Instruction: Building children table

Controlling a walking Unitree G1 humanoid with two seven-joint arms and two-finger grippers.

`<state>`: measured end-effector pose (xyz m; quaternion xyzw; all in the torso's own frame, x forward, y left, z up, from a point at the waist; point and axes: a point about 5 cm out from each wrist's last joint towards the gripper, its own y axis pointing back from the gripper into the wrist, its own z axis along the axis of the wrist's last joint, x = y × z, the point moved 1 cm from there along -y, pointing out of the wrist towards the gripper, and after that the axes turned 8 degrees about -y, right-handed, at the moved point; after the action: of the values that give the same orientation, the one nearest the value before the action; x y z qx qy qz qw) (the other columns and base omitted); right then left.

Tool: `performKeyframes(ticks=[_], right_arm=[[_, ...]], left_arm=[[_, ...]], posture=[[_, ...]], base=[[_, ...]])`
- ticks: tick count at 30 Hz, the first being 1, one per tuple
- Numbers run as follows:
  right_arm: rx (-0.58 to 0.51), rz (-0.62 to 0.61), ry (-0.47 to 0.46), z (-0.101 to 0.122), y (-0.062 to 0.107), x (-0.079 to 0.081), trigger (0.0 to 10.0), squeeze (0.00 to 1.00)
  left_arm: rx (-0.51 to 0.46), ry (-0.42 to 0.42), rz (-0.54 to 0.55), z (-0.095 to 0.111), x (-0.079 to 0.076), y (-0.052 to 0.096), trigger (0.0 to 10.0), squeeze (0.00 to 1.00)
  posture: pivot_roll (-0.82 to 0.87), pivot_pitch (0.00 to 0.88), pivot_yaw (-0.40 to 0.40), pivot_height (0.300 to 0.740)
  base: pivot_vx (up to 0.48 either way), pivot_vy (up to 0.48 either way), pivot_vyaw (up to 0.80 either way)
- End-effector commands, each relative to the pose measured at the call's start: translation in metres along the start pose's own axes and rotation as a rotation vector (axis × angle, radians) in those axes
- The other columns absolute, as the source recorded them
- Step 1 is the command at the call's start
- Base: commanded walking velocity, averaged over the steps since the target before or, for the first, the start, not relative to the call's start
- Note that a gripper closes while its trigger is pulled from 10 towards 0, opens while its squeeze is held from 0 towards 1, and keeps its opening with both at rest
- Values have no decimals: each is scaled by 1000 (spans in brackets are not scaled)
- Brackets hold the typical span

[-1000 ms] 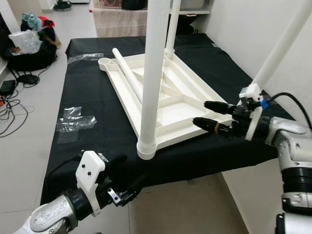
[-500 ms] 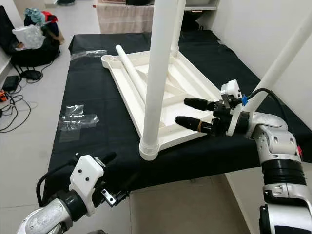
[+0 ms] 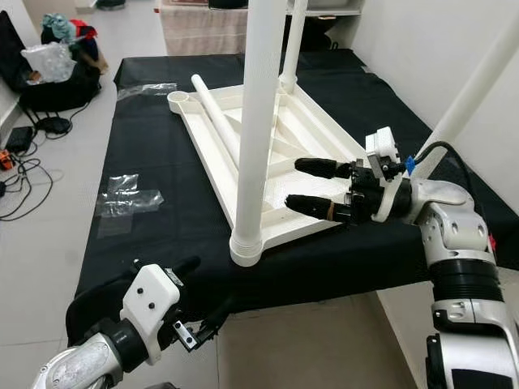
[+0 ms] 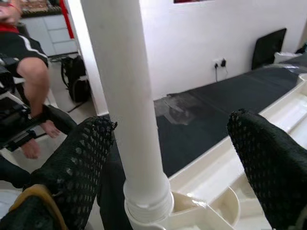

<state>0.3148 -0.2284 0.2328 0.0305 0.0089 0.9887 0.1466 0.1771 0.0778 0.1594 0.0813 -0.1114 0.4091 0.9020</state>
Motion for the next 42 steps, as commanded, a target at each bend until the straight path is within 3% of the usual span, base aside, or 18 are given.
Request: performKeyframes(ticks=[1,10,21,42], right_arm=[[-11,59,20,5,-5,4,10000,0],[-22,115,14,0,-12,11,10000,0],[-46,153,25,-7,-35,17,10000,0],[-102,97,54,-4,-58,12,10000,0]], left_arm=[[12,-10,-3,-3,0,0,10000,0],[8,-14,2,-3,1,0,10000,0],[2,-15,6,-4,2,0,10000,0],[-5,-16,9,-3,1,0,10000,0]], posture=[[69,88,-44,740],[72,78,-39,740],[76,60,-37,740],[81,57,-44,740]], base=[[0,0,0],[0,0,0],[0,0,0],[0,0,0]])
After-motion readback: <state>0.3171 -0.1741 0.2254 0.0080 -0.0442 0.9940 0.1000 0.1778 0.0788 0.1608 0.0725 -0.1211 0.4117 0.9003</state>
